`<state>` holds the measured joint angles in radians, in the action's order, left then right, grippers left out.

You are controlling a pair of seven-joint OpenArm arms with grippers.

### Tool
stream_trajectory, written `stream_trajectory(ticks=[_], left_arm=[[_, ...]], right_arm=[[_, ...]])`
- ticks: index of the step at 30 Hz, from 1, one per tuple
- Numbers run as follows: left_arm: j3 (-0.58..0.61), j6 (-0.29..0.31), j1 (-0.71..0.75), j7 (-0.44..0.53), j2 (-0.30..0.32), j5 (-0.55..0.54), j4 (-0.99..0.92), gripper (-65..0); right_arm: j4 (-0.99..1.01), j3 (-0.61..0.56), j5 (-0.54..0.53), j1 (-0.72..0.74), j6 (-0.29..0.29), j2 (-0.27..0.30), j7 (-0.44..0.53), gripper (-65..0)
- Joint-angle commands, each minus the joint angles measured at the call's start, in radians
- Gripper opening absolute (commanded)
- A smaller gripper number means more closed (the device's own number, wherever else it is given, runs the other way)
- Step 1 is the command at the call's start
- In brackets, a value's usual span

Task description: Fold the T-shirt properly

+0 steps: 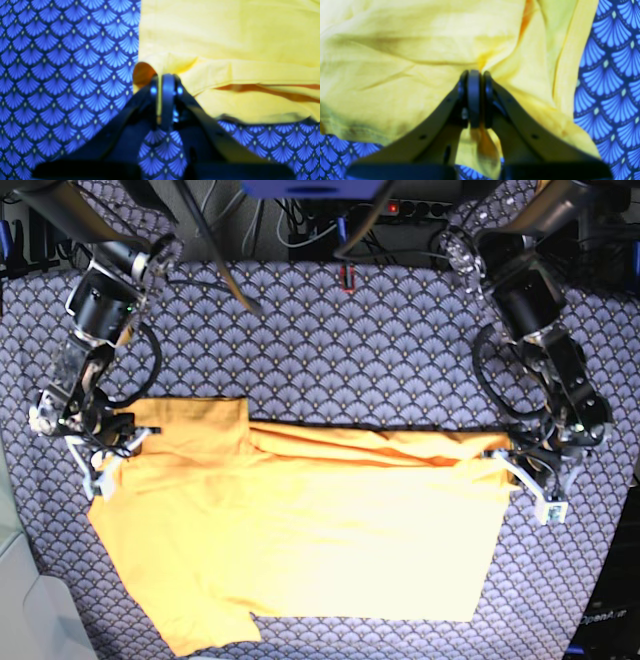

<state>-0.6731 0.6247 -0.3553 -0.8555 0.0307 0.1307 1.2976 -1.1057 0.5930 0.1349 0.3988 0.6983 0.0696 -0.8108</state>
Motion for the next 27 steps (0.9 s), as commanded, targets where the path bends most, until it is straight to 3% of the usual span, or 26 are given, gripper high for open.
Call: stream_trajectory(ticks=[1,22,27], left_arm=[[0.003,0.001,-0.024,0.022,0.008,-0.013,0.02,-65.0],[0.008,-0.002,-0.074,0.015,0.028,-0.01,0.006,-65.0],[0.008,-0.002,-0.113,0.017,0.024,0.068,0.007,-65.0]], right_arm=[[-0.017,-0.003,-0.014,0.033,0.0,0.012,0.02,-64.4],[-0.017,-0.028,-0.011,0.108,0.0,0.029,0.017,-64.6],[-0.017,-0.034,-0.01,0.13,0.0,0.029,0.017,-64.5]])
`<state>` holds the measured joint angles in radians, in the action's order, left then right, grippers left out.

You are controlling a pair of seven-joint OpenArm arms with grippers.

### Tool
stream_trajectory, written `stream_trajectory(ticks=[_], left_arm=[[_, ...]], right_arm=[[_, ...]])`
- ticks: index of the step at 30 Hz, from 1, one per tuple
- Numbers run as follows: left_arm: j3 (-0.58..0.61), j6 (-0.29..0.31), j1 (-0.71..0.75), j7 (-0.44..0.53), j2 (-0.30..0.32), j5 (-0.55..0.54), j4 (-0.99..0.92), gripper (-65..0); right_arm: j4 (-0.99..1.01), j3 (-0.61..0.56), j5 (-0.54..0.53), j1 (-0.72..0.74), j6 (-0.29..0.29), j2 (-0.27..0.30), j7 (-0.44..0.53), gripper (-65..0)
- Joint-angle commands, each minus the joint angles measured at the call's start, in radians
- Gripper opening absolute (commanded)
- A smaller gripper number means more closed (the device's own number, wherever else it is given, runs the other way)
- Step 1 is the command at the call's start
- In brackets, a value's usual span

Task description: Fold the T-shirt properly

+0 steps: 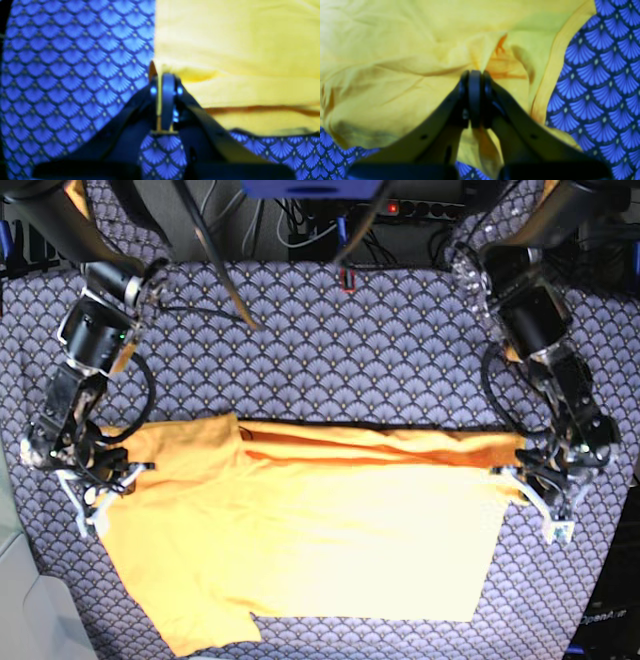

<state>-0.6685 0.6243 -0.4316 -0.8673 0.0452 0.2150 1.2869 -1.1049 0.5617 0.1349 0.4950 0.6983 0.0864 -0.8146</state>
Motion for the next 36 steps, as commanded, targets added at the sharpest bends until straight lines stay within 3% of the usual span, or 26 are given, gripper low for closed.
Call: stream_trajectory(ticks=[1,17,21,36], left_arm=[[0.003,-0.002,-0.04,0.032,0.008,-0.007,0.017,-65.0],[0.003,-0.002,-0.092,0.038,0.018,0.002,-0.069,-65.0],[0.003,-0.002,-0.097,0.087,0.018,0.002,-0.102,-65.0],[0.003,-0.002,-0.189,0.141,0.038,0.002,-0.223,-65.0]], right_arm=[[-0.017,-0.002,-0.01,0.037,0.0,0.014,0.021,-64.5],[-0.017,-0.085,-0.01,0.113,0.0,0.02,0.021,-64.4],[-0.017,-0.085,-0.008,0.136,0.0,0.022,0.021,-64.4],[0.164,-0.082,-0.014,0.216,0.0,0.105,0.103,-64.3]])
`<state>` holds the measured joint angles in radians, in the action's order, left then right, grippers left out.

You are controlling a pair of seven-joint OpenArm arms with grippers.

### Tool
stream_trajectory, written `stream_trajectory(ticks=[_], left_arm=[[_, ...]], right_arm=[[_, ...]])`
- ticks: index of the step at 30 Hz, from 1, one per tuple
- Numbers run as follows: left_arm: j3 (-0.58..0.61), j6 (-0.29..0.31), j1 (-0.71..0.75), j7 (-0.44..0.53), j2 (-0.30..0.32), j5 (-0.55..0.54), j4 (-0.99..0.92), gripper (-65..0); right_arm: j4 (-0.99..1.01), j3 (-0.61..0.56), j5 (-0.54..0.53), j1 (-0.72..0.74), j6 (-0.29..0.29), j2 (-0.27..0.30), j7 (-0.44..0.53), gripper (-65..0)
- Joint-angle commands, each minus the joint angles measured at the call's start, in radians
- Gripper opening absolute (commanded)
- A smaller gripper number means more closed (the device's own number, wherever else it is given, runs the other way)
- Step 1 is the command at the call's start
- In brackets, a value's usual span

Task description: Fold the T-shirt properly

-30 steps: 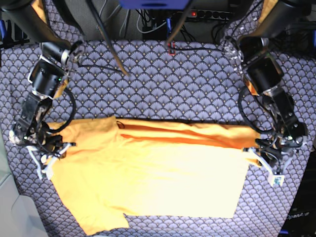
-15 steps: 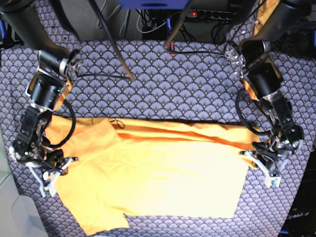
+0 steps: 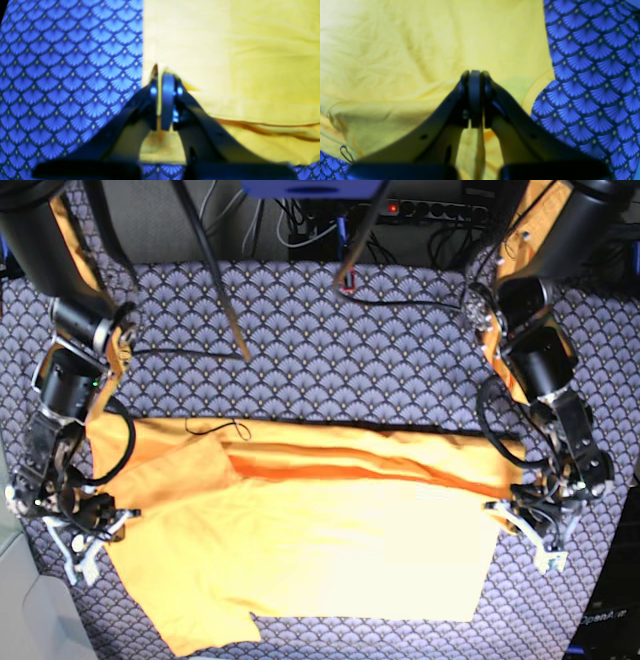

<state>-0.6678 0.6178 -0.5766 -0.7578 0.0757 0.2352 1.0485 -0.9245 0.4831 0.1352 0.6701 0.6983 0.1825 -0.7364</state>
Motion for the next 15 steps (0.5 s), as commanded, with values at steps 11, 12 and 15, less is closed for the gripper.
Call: stream_trajectory(ticks=[11,12,15], left_arm=[[0.003,0.004,-0.056,0.037,0.009,-0.018,0.014,-65.0],[0.003,0.004,-0.056,0.037,0.009,-0.018,0.014,-65.0],[0.003,0.004,-0.052,0.037,0.009,-0.018,0.014,-65.0]], right_arm=[[0.022,-0.007,-0.01,0.141,0.0,0.01,0.027,-64.3],[0.022,-0.007,-0.01,0.142,0.0,0.008,0.027,-64.3],[0.022,-0.007,-0.01,0.139,0.0,0.007,0.022,-64.3]])
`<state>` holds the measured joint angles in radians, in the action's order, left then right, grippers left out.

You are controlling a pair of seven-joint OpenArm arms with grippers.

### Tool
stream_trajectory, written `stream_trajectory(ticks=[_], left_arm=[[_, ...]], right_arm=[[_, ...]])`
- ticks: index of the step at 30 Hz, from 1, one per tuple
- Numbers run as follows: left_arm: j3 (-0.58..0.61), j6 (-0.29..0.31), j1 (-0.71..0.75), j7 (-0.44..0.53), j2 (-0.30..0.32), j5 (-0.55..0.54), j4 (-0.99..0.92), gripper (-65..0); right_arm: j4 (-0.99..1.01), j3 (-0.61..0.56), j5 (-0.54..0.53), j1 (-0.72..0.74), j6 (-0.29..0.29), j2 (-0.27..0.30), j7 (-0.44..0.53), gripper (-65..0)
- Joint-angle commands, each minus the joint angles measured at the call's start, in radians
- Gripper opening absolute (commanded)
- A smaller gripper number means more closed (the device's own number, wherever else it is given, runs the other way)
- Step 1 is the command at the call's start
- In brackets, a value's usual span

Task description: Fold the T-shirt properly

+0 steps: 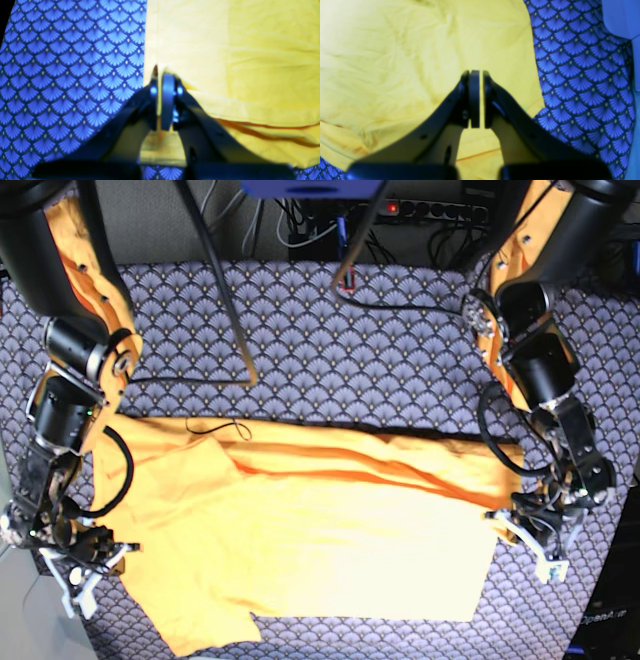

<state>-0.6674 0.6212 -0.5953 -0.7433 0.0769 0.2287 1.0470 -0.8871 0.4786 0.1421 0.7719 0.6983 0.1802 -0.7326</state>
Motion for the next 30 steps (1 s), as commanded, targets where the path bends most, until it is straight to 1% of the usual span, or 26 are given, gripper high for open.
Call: stream_trajectory(ticks=[1,5,9,12,13,15,20,21,22,24,25,27,30], left_arm=[[0.002,0.001,-0.031,0.023,0.008,-0.012,0.016,-65.0],[0.002,0.001,-0.03,0.023,0.008,-0.012,0.016,-65.0],[0.001,0.001,-0.012,0.023,0.007,-0.016,0.016,-65.0],[0.001,0.001,-0.008,0.023,0.001,-0.013,0.016,-65.0],[0.001,0.001,-0.008,0.023,0.001,-0.013,0.016,-65.0],[0.001,0.001,-0.008,0.023,0.001,-0.013,0.016,-65.0],[-0.001,0.001,-0.007,0.02,0.001,-0.013,0.016,-65.0],[-0.004,0.001,-0.007,0.015,0.001,-0.013,0.016,-65.0],[-0.004,0.001,-0.007,0.015,0.001,-0.013,0.016,-65.0],[-0.005,0.001,0.002,0.014,0.002,-0.012,0.016,-65.0],[-0.004,0.001,0.011,0.014,0.002,-0.012,0.02,-65.0],[0.001,0.001,0.019,0.012,0.004,-0.012,0.025,-65.0],[-0.004,0.001,0.019,0.012,0.007,-0.012,0.025,-65.0]], right_arm=[[-0.016,-0.004,-0.017,0.034,0.0,0.008,0.017,-64.3],[-0.016,-0.001,-0.017,-0.004,0.0,0.009,0.006,-64.2],[-0.017,0.007,-0.02,-0.052,0.0,0.011,-0.032,-64.2],[-0.019,0.032,-0.022,-0.087,0.0,0.011,-0.029,-64.0],[-0.019,0.038,-0.022,-0.094,0.0,0.011,-0.028,-63.1],[-0.02,0.044,-0.022,-0.099,0.0,0.011,-0.028,-58.5],[-0.02,0.059,-0.023,-0.096,0.0,0.011,-0.032,-40.9],[-0.02,0.075,-0.023,-0.094,0.0,0.009,-0.032,-38.7],[-0.019,0.101,-0.026,-0.093,0.0,0.009,-0.032,-37.2],[-0.016,0.156,-0.066,-0.093,0.0,0.012,-0.04,-35.9],[-0.016,0.173,-0.089,-0.094,0.0,0.014,-0.063,-35.8],[-0.014,0.191,-0.14,-0.096,0.0,0.037,-0.121,-35.5],[-0.014,0.188,-0.246,-0.101,0.0,0.045,-0.187,-35.6]])
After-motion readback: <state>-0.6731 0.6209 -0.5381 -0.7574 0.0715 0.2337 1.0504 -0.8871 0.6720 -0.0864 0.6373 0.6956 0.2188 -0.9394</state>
